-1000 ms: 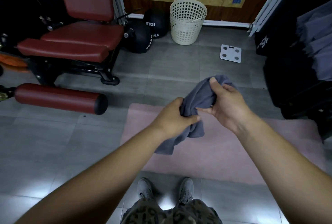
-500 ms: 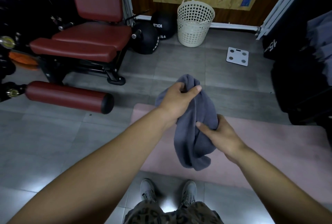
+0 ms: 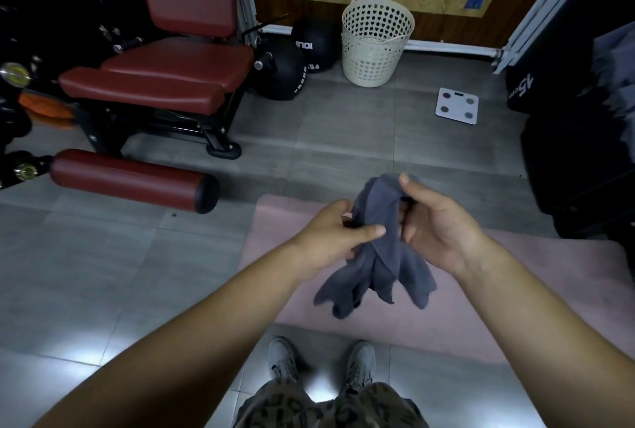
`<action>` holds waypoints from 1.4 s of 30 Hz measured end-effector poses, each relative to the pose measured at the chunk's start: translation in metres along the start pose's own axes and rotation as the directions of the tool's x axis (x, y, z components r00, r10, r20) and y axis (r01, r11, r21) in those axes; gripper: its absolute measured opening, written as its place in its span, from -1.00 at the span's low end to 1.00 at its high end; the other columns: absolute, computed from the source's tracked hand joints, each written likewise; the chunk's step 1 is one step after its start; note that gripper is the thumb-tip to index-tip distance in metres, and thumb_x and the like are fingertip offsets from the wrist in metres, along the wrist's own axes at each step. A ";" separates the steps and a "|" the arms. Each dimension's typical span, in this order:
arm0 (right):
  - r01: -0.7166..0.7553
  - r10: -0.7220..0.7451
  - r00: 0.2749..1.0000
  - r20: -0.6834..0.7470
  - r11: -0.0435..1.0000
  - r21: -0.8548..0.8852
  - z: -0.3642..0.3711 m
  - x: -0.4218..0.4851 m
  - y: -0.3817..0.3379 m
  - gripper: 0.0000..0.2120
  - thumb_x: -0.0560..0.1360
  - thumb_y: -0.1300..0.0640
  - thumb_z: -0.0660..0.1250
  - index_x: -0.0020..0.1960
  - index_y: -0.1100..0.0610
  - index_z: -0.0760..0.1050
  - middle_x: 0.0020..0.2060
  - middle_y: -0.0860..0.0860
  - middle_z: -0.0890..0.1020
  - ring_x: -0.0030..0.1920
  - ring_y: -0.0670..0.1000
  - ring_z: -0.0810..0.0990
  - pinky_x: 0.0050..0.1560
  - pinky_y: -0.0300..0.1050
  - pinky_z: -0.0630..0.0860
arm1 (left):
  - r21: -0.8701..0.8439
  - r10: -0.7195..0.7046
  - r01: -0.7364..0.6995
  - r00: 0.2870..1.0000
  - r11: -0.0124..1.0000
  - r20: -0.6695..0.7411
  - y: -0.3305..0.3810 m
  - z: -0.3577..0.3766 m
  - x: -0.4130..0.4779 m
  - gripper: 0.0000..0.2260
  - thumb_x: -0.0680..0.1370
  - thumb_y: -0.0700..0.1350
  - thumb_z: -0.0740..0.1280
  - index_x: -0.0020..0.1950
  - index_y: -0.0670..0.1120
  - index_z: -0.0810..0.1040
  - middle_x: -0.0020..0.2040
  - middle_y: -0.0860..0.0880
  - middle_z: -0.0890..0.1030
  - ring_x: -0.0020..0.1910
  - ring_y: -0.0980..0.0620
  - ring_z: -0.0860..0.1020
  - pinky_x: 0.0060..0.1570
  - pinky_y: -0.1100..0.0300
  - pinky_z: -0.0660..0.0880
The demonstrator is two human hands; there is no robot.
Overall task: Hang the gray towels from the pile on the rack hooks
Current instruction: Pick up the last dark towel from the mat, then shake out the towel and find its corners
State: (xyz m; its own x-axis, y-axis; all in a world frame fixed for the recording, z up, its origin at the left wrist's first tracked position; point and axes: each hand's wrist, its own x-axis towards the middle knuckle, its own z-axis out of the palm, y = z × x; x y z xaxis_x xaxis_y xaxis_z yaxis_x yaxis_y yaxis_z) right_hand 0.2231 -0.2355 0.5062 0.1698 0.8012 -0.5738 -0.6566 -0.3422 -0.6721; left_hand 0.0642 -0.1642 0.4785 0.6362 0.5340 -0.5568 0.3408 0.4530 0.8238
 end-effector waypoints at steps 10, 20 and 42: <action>0.191 -0.234 0.971 -0.042 0.871 -0.452 -0.009 -0.016 0.025 -0.67 0.51 0.12 0.45 0.23 0.19 0.55 0.05 0.11 0.72 0.09 0.09 0.71 0.09 0.00 0.62 | -0.252 -0.029 0.017 0.999 0.967 -0.043 0.028 0.013 0.013 -0.59 0.62 0.12 0.32 0.27 -0.19 0.53 0.11 -0.18 0.69 0.01 -0.12 0.70 -0.16 0.10 0.63; 0.164 -0.177 0.963 -0.202 0.983 -0.081 -0.016 -0.010 0.011 -0.68 0.62 0.11 0.31 0.25 0.31 0.55 0.10 0.26 0.68 0.14 0.20 0.68 0.21 0.09 0.58 | 0.037 -0.001 -0.006 0.984 0.999 0.176 0.020 0.005 0.006 -0.80 0.61 0.11 0.31 0.16 0.07 0.58 0.03 0.08 0.73 0.03 0.14 0.69 -0.06 0.33 0.57; -0.136 -0.288 0.856 -0.429 0.675 -0.725 -0.048 0.003 0.028 -0.73 0.47 0.01 0.45 0.11 0.08 0.57 0.10 0.15 0.61 0.05 0.09 0.63 -0.02 -0.04 0.62 | 0.462 -0.021 -0.131 0.951 0.877 0.309 0.008 -0.008 0.021 -0.62 0.44 -0.04 0.36 0.25 -0.04 0.55 0.15 -0.06 0.67 0.19 -0.08 0.62 0.29 -0.17 0.50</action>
State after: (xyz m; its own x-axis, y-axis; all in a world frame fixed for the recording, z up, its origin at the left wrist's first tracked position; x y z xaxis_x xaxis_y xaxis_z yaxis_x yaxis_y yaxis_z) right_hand 0.2406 -0.2660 0.4627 0.6497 0.5742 -0.4982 0.0669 -0.6960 -0.7150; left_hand 0.0746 -0.1435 0.4730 0.8115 0.2779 -0.5140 0.5357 -0.0027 0.8444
